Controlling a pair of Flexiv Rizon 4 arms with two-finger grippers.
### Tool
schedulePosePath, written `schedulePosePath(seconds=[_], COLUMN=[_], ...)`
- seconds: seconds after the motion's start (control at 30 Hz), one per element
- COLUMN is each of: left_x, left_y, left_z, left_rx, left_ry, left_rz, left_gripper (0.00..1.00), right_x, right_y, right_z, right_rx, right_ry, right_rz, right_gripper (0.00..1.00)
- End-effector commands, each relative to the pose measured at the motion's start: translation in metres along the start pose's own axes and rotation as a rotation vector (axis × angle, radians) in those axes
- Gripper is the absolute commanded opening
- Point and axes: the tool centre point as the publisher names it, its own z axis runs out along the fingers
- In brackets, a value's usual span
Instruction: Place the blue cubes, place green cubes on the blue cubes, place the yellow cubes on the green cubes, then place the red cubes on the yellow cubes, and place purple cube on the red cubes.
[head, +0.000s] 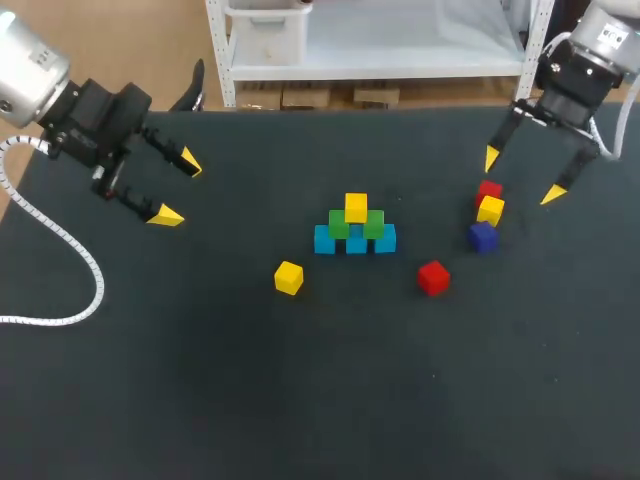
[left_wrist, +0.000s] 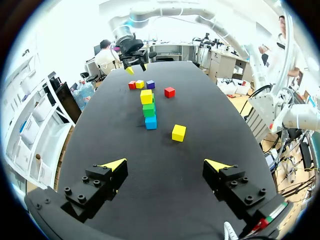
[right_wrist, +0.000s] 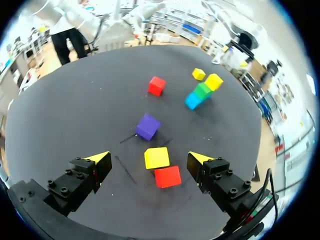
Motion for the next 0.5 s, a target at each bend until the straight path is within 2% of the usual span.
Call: schedulePosePath(seconds=[0.03, 0.33, 0.5], left_x=[0.001, 0.001, 0.001], left_y=[0.0, 0.0, 0.0], left_z=[0.0, 0.0, 0.0], left_rx=[0.0, 0.0, 0.0], left_ry=[-0.003, -0.003, -0.003], left_rz=[0.004, 0.004, 0.004], left_gripper=[1.0, 1.0, 1.0], right_x=[0.01, 0.009, 0.004], right_y=[-0.002, 0.008, 0.007], right_z=[0.001, 0.008, 0.013], right_rx=[-0.05, -0.051, -0.04], right_ry=[-0.09, -0.105, -0.054], right_rz=[-0.041, -0.089, -0.122], right_gripper=[1.0, 1.0, 1.0])
